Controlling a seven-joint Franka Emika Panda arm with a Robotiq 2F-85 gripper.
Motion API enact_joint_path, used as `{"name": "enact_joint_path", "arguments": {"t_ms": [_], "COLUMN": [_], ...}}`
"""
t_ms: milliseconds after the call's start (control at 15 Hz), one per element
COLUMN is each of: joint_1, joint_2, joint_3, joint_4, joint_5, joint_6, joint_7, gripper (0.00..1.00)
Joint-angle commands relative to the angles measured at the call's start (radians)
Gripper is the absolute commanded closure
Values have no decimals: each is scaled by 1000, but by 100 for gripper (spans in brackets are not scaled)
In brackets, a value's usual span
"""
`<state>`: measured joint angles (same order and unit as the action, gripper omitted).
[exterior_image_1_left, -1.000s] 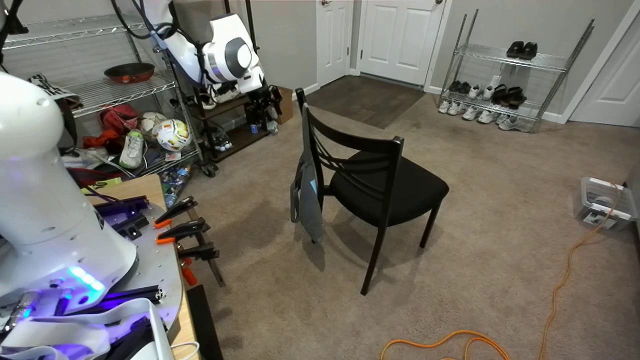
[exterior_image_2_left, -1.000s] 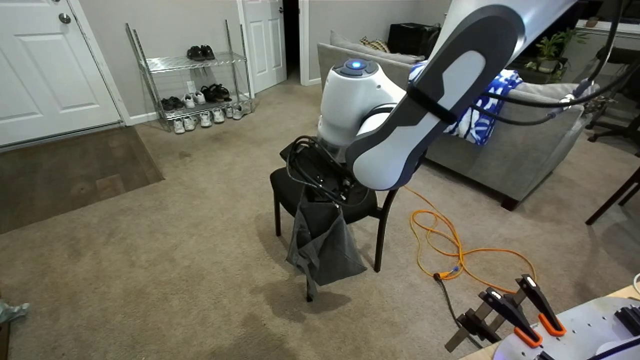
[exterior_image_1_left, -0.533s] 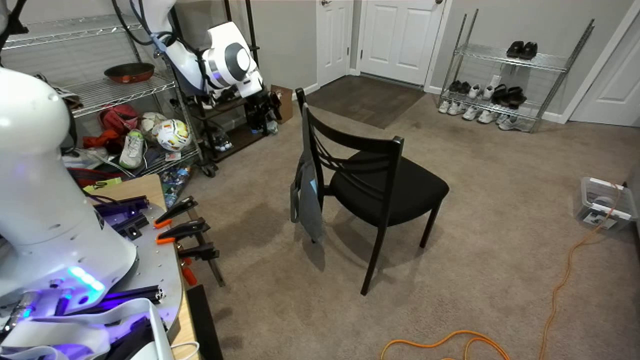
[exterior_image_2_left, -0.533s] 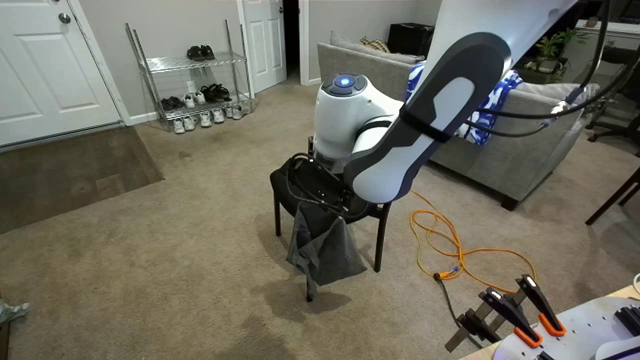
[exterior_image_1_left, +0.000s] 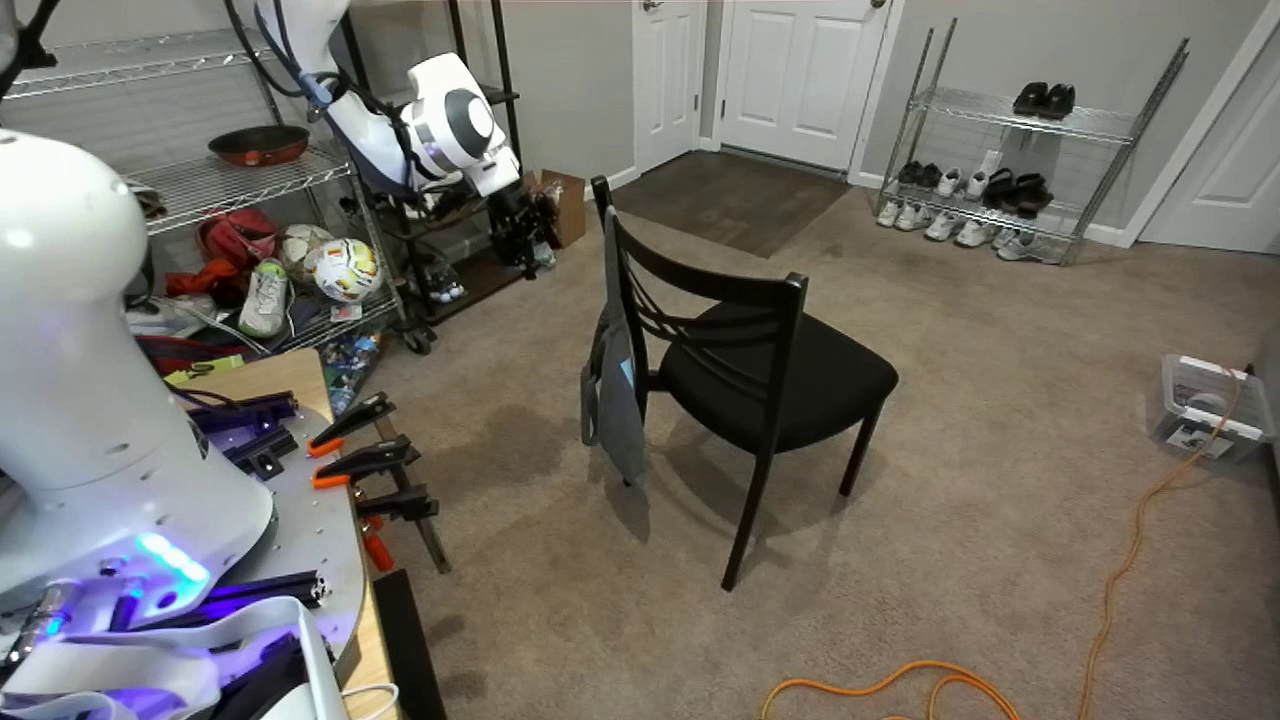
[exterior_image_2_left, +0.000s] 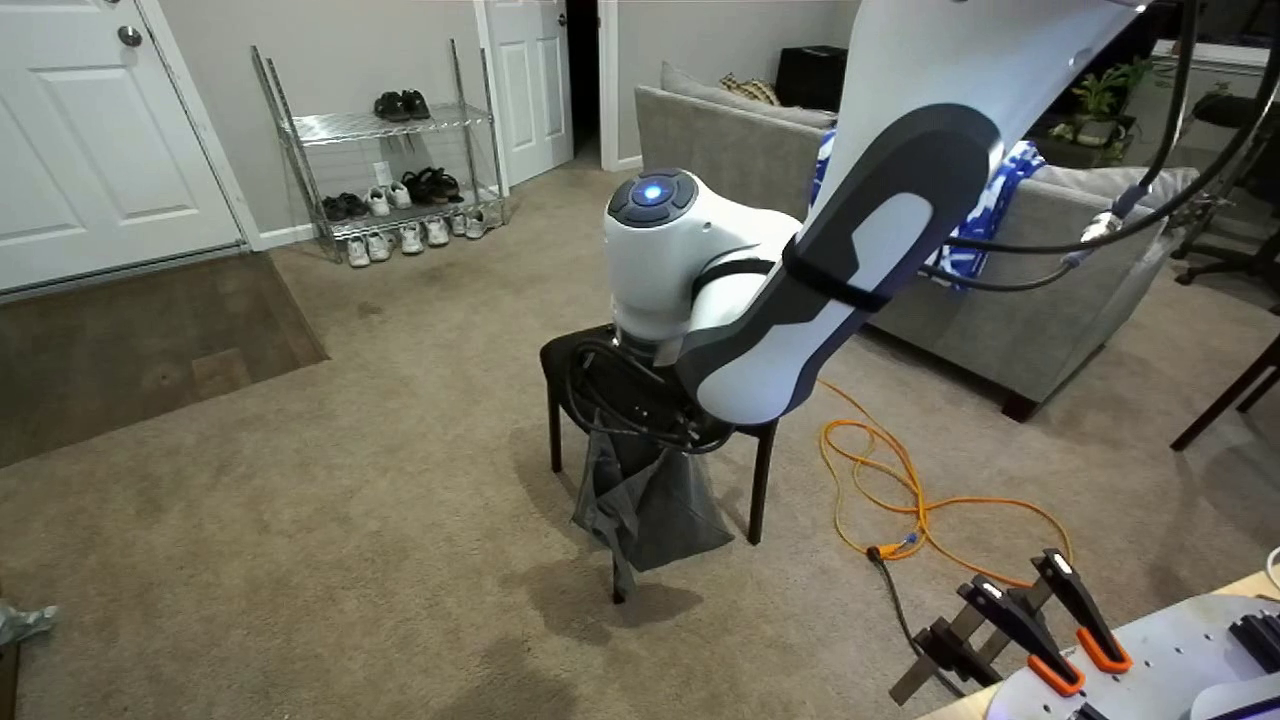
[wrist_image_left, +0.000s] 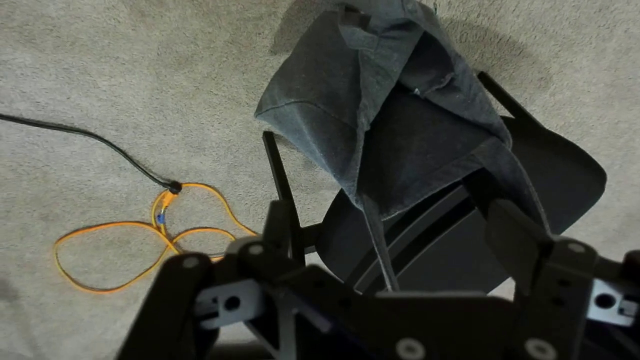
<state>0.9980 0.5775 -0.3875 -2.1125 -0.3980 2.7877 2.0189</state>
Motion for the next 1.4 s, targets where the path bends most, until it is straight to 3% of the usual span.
{"name": "enact_joint_path", "arguments": {"t_ms": [0,333,467,733,1067,1333], "joint_1": [-17,-23,-37,-43,9,12], "joint_2": [-2,0,52,215,420,561], "joint_3": [16,19,52,130,144,151], "joint_4": [4,7,58,222,460,633], "joint_5": [-16,-15,5,22,9,5], "joint_6": [-5,-3,-24,-78,-236,-355], "joint_7": [10,6,-6,-16,-1,-19], "gripper": [0,0,0,0,0,0]}}
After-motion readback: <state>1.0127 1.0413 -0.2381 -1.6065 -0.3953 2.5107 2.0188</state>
